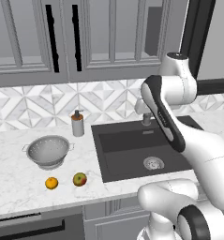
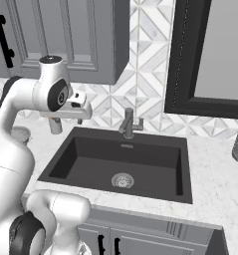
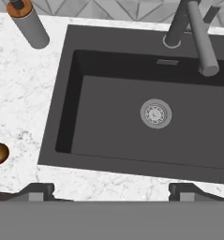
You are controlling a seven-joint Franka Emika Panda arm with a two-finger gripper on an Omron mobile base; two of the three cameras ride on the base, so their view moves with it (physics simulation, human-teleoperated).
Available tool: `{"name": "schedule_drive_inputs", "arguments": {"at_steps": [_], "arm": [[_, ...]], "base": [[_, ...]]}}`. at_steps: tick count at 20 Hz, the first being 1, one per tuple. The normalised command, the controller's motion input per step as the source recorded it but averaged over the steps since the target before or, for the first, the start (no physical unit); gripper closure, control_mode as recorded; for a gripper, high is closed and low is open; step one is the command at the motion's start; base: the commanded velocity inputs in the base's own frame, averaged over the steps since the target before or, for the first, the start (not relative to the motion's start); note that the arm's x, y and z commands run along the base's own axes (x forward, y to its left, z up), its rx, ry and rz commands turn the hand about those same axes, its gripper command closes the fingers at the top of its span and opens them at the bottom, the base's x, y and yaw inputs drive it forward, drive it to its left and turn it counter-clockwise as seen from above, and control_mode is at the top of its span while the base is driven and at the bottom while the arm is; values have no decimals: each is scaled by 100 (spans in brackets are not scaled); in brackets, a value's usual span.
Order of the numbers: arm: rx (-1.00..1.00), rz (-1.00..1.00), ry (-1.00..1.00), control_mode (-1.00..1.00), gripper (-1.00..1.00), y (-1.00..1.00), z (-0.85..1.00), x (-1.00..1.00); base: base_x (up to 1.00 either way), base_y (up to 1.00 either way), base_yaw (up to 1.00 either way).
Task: Put the colander in the sink, put the tangerine, apple in the colander, and turn on the sink faucet and pour water over the colander.
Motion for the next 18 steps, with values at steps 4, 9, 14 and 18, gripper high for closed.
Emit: {"name": "schedule_drive_inputs", "arguments": {"at_steps": [4,9,14,18], "arm": [[0,0,11,-100,-100,51,-16,-44],[0,-1,16,-100,-100,67,-25,-26],[0,-13,11,-100,-100,88,-34,-2],[0,-24,5,-100,-100,98,-37,0]], "base": [[0,0,0],[0,0,0],[0,0,0],[0,0,0]]}}
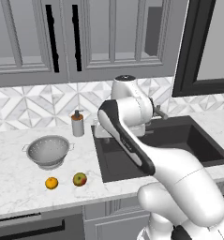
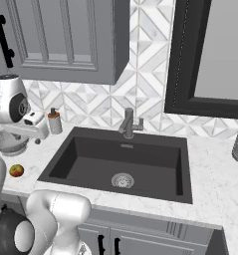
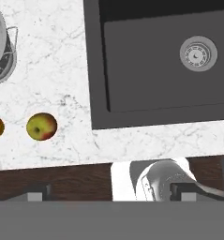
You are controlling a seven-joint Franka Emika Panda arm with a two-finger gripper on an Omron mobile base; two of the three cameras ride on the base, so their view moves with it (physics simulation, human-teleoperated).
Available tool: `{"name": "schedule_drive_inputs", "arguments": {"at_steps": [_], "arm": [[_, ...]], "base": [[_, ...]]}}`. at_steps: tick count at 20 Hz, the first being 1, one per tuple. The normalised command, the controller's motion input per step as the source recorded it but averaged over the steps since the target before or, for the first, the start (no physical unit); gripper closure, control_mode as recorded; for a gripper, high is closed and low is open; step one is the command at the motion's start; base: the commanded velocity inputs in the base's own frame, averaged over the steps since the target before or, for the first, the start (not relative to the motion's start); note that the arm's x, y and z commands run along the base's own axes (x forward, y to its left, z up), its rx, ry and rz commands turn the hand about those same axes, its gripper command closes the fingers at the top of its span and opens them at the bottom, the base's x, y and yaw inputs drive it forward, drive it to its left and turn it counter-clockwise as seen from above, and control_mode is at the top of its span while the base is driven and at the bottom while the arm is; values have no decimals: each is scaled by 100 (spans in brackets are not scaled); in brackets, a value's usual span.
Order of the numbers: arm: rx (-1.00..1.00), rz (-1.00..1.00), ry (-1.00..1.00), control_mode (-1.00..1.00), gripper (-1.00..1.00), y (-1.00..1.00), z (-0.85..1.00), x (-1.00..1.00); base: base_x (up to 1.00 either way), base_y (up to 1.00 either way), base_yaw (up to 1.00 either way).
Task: Put the colander in the sink, put the tangerine, apple in the colander, and turn on the sink faucet and pour water over the colander.
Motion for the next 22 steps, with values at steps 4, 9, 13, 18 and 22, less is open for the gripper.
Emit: {"name": "schedule_drive_inputs", "arguments": {"at_steps": [4,9,13,18,22], "arm": [[0,-25,10,-100,-100,88,-45,0],[3,-21,6,-100,-100,52,-33,0],[5,-21,0,-100,-100,54,-20,0],[2,-20,-2,-100,-100,64,-22,0],[5,-13,-10,-100,-100,45,-14,14]], "base": [[0,0,0],[0,0,0],[0,0,0],[0,0,0],[0,0,0]]}}
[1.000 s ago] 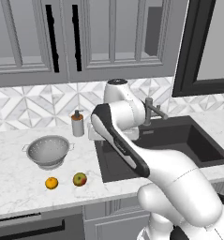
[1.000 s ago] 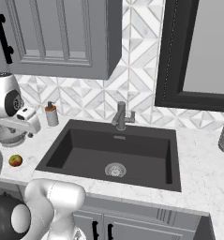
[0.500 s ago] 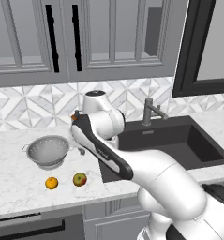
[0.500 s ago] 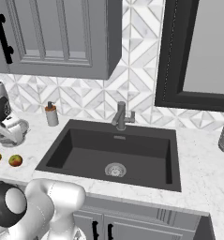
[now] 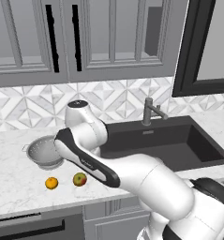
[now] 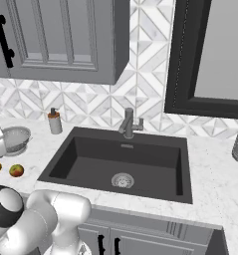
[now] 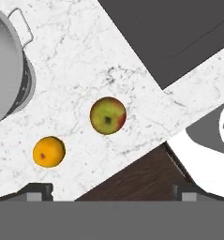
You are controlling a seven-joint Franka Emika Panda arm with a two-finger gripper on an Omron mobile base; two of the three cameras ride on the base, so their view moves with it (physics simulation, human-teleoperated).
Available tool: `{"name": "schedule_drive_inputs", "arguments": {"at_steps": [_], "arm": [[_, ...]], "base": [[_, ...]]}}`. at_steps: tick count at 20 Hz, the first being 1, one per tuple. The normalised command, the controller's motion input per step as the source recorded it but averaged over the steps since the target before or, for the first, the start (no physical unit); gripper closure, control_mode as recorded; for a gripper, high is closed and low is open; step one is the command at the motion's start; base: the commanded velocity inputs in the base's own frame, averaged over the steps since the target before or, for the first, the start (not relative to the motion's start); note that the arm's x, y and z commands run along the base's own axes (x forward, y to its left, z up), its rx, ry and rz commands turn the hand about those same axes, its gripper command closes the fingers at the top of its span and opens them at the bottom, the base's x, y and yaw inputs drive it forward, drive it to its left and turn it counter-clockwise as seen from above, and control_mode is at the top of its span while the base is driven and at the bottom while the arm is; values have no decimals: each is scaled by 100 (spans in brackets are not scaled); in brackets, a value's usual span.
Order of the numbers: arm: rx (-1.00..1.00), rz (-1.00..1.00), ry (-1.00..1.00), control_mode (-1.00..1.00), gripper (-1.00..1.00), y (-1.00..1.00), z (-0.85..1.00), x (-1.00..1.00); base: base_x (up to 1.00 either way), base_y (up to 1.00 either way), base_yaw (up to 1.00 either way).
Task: Put the colander in the sink, put the tangerine, apple in the colander, and turn on the sink faucet and pour water over the colander.
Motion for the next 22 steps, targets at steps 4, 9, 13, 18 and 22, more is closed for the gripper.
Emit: {"name": "schedule_drive_inputs", "arguments": {"at_steps": [4,9,13,18,22], "arm": [[6,0,-16,-100,-100,14,-8,36],[2,0,-7,-100,-100,0,-26,34],[2,1,0,-100,-100,12,-23,44],[3,1,0,-100,-100,29,-12,46],[0,0,5,-100,-100,35,-28,32]], "base": [[0,0,0],[0,0,0],[0,0,0],[0,0,0],[0,0,0]]}}
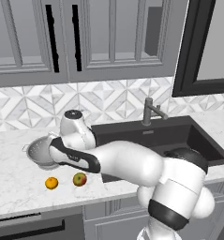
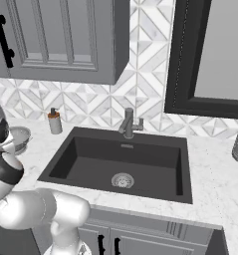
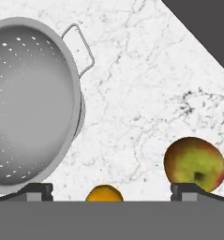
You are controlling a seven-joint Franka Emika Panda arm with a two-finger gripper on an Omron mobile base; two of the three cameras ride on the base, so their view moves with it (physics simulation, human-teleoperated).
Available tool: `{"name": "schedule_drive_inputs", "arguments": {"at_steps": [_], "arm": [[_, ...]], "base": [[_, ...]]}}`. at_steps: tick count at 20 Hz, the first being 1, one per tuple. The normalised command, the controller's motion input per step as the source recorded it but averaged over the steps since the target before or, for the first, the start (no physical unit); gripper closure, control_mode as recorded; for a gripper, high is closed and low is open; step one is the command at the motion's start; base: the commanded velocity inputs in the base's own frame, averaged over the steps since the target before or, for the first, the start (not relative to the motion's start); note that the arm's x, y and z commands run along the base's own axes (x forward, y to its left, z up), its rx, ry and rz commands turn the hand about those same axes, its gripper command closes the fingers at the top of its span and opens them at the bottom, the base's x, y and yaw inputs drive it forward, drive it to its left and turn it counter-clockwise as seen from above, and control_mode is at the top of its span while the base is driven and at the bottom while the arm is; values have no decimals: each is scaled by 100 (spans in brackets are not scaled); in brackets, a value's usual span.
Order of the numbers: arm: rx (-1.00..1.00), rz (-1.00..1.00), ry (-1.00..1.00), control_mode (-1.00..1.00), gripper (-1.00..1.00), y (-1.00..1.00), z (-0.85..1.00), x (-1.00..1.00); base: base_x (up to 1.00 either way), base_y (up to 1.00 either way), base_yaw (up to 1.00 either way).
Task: Put the colander in the sink, put the tangerine, apple in the colander, and turn on the sink faucet and pour water over the colander.
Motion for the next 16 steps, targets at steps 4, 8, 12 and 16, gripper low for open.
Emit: {"name": "schedule_drive_inputs", "arguments": {"at_steps": [4,8,12,16], "arm": [[0,0,8,-100,-100,25,-21,46],[0,0,4,-100,-100,8,-11,45],[0,0,8,-100,-100,6,-42,21],[0,-1,6,-100,-100,4,-43,22]], "base": [[0,0,0],[0,0,0],[0,0,0],[0,0,0]]}}
